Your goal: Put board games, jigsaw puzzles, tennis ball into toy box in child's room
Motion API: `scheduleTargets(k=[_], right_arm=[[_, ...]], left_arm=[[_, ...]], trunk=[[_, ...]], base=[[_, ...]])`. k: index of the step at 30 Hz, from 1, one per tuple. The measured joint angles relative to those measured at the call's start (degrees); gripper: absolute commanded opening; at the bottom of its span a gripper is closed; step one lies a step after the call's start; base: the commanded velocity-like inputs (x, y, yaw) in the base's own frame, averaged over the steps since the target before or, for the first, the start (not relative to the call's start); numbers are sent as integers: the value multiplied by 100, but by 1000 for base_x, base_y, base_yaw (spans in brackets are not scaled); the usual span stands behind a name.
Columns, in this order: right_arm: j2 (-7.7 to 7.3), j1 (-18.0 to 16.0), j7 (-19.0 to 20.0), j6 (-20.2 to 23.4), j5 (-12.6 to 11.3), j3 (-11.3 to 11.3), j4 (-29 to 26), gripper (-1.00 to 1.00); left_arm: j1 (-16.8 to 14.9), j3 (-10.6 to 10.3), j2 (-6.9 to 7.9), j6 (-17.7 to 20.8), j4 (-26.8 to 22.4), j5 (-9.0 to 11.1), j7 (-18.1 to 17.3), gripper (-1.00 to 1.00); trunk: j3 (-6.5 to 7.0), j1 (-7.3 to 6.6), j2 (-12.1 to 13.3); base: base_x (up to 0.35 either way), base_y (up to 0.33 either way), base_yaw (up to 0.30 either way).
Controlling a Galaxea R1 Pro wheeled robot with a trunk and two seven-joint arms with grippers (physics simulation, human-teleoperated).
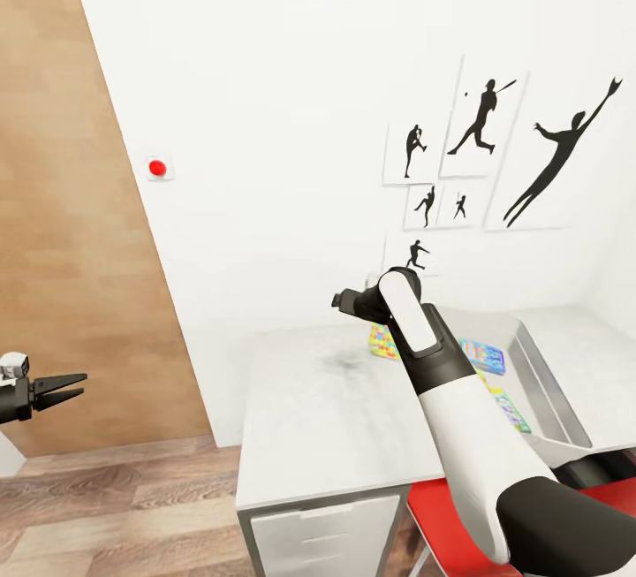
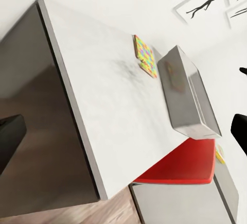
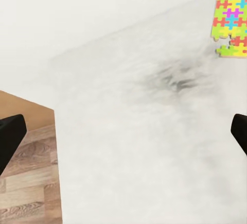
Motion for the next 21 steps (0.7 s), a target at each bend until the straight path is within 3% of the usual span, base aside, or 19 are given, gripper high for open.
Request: scheduleTargets(k=[12,21], right_arm=[[0,3,4,-3,9,-7,15,100],[0,1,4,-1,9,-5,18,100]], left_arm=[[0,0,0,0,0,0,0,100],[0,-1,-8,1,0,0,0,100]], trunk=[[0,-1,0],[-5,-2,0]], base=[[92,103,0],[253,8,0]])
